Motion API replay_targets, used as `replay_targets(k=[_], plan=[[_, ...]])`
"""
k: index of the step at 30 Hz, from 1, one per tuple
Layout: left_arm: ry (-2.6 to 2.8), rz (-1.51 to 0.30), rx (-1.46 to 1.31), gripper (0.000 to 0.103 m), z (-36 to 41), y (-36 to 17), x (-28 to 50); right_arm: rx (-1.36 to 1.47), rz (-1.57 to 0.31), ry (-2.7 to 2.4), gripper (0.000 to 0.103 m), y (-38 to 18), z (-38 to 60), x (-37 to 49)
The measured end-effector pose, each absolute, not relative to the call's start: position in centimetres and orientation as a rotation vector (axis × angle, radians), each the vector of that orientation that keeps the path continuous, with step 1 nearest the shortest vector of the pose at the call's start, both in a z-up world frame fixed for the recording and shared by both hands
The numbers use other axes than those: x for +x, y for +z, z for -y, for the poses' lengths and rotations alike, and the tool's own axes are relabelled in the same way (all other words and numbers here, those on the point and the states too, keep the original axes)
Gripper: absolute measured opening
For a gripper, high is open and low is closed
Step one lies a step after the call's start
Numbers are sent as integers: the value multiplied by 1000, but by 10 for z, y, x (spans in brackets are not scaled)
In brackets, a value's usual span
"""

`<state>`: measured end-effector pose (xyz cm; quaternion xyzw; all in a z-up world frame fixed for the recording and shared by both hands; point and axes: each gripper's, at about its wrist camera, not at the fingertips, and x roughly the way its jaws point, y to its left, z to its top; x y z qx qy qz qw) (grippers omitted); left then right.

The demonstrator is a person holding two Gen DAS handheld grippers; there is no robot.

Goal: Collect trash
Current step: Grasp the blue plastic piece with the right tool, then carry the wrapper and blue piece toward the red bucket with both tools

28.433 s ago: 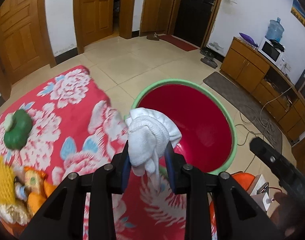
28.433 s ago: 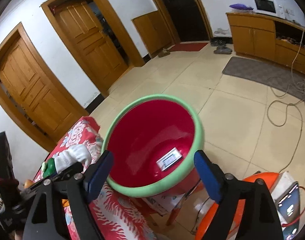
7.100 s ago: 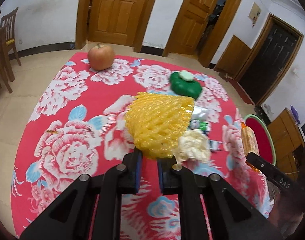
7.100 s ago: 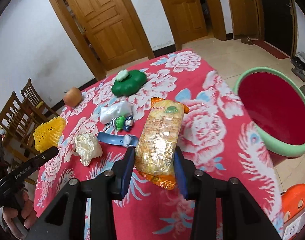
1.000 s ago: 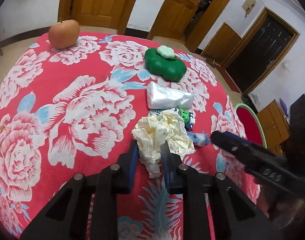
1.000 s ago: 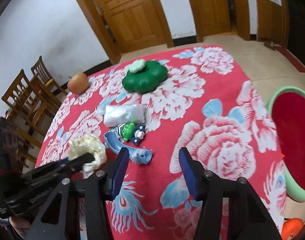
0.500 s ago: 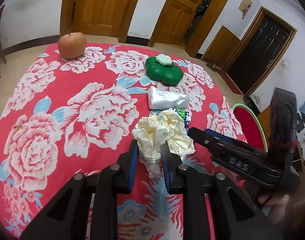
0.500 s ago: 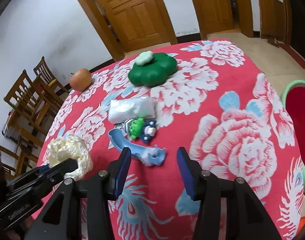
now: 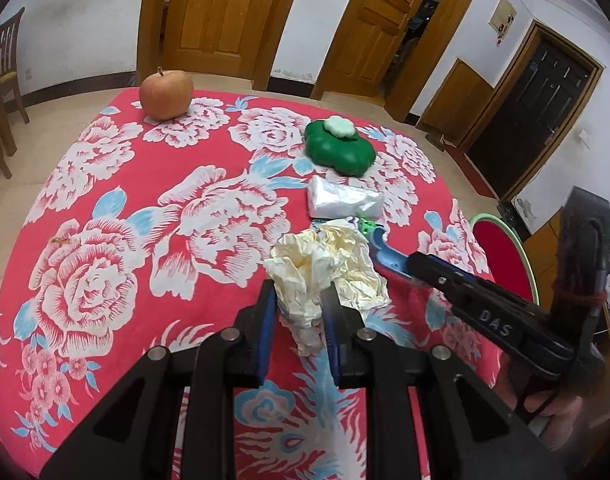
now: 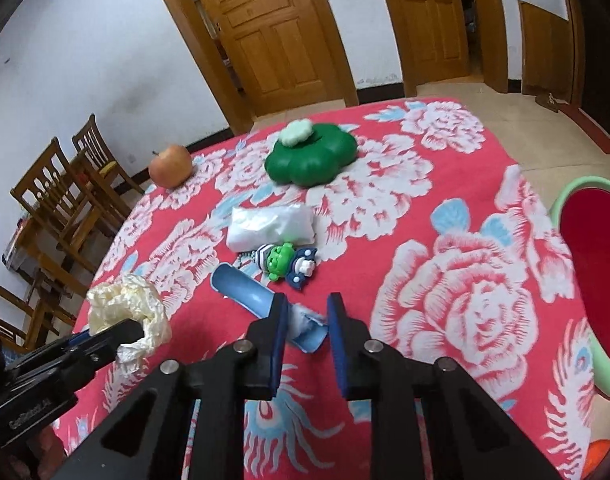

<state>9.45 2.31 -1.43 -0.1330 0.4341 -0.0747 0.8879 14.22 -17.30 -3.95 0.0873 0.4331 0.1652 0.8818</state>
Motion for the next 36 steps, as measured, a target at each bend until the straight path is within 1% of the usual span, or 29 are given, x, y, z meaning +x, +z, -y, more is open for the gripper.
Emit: replay_targets(k=[17,36], plan=[[-272,-897,-152,22,57,7,102,328,-796,189,22,-7,264,100],[-371,-897,-11,22,157,13,134,474,-718,-59,22,-6,385,76]])
